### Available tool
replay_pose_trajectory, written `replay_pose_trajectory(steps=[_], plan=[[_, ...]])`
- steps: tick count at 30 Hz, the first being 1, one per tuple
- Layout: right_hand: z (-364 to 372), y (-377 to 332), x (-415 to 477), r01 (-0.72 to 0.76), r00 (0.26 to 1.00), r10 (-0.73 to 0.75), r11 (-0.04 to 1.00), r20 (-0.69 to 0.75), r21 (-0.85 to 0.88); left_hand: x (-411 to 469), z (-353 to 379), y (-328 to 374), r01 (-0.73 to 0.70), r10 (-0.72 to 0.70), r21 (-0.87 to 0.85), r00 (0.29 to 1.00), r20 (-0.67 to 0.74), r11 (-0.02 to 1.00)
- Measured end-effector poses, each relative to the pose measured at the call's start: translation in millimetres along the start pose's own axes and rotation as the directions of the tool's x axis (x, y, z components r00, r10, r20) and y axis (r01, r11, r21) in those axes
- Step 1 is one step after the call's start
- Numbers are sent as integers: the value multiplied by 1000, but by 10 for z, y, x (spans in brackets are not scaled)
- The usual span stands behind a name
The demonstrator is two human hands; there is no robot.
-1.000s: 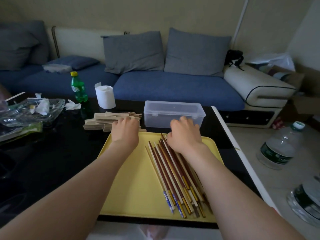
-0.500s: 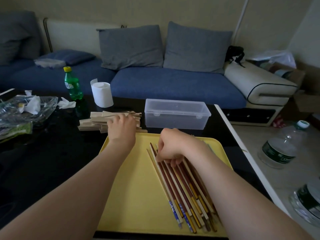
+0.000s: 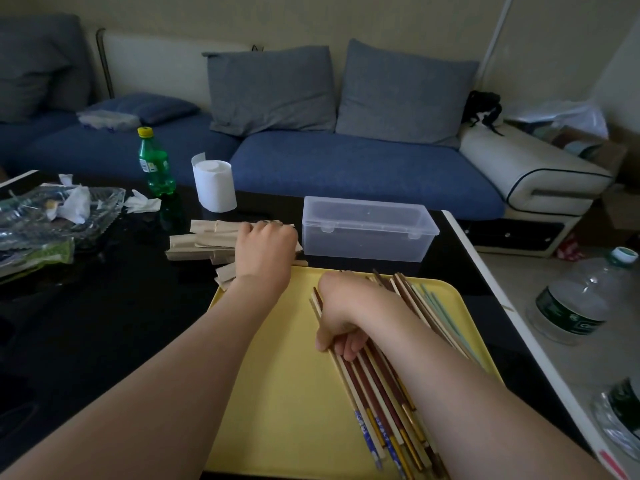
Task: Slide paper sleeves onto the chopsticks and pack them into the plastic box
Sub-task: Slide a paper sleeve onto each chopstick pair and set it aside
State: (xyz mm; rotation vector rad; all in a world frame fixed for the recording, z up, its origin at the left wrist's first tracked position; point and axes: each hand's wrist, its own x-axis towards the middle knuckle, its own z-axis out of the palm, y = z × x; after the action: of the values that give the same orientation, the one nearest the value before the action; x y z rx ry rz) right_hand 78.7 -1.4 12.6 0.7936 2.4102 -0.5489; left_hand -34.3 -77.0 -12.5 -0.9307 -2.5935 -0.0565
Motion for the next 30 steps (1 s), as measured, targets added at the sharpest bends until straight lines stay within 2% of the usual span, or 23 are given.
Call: replay_pose_trajectory(steps=[6, 10, 14, 18, 21, 23, 26, 28, 30], plan=[[56, -38, -62, -19, 1000, 18, 1000, 14, 24, -7, 70, -64, 31, -23, -113, 997, 70, 993], [42, -40, -129, 16, 1000, -16, 996, -4, 83, -41, 78, -103, 61, -46, -105, 989, 140, 993], [-76, 20, -205, 93, 988, -58, 965, -146, 245, -52, 34, -131, 84, -72, -132, 993, 90, 988], [-172, 111, -215, 200, 943, -71, 902, -324, 384, -41, -32, -88, -41, 27, -176, 996, -82, 983], [-204, 192, -235, 282, 863, -43, 867, -504, 410, -30, -74, 11, -68, 51, -252, 996, -73, 965], [-219, 249, -291, 326, 843, -46, 836, -535, 441, -37, -128, 93, -86, 85, -352, 996, -19, 932], [-244, 372, -308, 329, 778, -78, 896, -623, 298, -45, -174, 212, -127, 176, -492, 983, 54, 861], [-255, 472, -295, 296, 723, -91, 936, -684, 189, -75, -218, 265, -53, 170, -619, 977, 131, 783], [-261, 574, -307, 250, 711, -71, 955, -699, 157, -114, -263, 299, -4, 216, -679, 949, 229, 734]])
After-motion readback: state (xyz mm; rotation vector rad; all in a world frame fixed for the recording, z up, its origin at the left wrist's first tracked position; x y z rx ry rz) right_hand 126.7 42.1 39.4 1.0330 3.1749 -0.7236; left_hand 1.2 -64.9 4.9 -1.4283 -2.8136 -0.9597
